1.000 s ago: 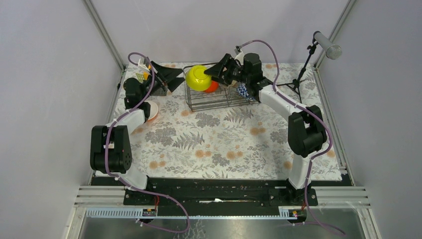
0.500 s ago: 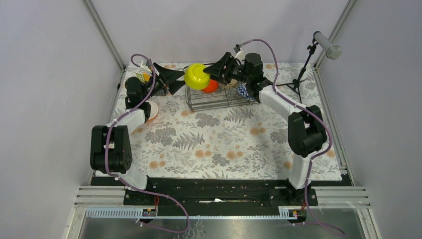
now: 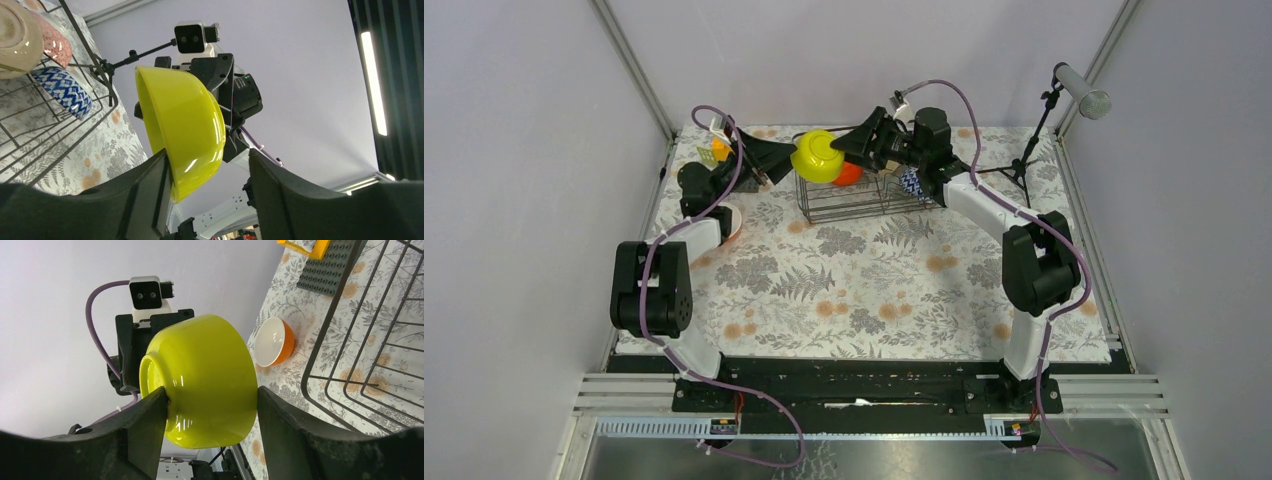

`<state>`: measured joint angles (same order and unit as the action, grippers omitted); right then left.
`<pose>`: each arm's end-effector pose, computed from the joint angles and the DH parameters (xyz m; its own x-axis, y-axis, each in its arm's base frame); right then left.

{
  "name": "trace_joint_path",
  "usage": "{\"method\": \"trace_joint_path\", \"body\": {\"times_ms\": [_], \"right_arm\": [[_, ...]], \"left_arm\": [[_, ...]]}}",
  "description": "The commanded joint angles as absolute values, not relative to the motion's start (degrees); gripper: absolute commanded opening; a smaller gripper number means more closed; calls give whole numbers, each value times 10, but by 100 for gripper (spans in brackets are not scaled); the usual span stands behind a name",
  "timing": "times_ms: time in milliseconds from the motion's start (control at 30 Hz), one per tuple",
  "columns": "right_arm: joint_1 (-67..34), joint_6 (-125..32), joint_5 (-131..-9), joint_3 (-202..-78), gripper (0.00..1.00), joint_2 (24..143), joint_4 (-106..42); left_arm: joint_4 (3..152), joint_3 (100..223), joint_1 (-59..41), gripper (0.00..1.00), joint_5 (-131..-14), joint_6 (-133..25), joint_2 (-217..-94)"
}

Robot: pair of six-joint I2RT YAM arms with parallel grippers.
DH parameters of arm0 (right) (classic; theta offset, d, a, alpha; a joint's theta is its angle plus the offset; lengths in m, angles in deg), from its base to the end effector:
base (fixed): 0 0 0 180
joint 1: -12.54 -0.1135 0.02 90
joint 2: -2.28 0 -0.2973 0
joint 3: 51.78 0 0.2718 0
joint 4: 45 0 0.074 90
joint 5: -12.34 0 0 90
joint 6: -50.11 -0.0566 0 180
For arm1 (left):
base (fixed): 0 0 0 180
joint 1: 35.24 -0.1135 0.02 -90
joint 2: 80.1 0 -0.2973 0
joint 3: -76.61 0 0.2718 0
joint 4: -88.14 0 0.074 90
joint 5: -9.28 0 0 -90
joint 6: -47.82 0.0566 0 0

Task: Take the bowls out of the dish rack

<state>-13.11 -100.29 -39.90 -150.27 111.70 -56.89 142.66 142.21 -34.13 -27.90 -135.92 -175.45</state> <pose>0.4397 0.2496 0.3443 -0.7700 0.3928 -0.5028 -0.4548 0.2148 0.8643 0.3810 -0.0525 0.3200 -0.7608 -0.5884 -0.2739 0.3701 -0.0466 -0.9278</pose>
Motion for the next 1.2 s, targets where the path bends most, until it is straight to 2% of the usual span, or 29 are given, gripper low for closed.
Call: {"method": "trace_joint_path", "body": {"times_ms": [0, 100, 200, 267, 400, 567, 700, 867, 1167], "right_arm": [[-139, -1014, -372, -1520, 46, 1106, -609], [-142, -1016, -369, -1522, 49, 1112, -609], [-142, -1016, -366, -1522, 55, 1116, -608], [-143, -1014, -362, -1522, 59, 1117, -607], [-143, -1005, -369, -1506, 76, 1108, -606], [-142, -978, -379, -1499, 82, 1096, -582], [-142, -912, -408, -1526, 88, 1086, -511], [-141, -836, -449, -1574, 92, 1089, -409], [-148, -772, -501, -1624, 93, 1110, -310]], "left_arm": [[1508, 1434, -336, 58, -259, -1388, -1759], [1529, 1435, -333, 38, -260, -1401, -1764], [1534, 1434, -334, 12, -259, -1405, -1765], [1525, 1434, -331, 1, -259, -1403, -1763], [1511, 1435, -325, 0, -257, -1399, -1760], [1403, 1430, -325, 0, -251, -1321, -1726], [1153, 1450, -325, 0, -275, -1149, -1671], [787, 1508, -324, 0, -374, -914, -1616], [521, 1503, -297, 0, -539, -748, -1545]]}}
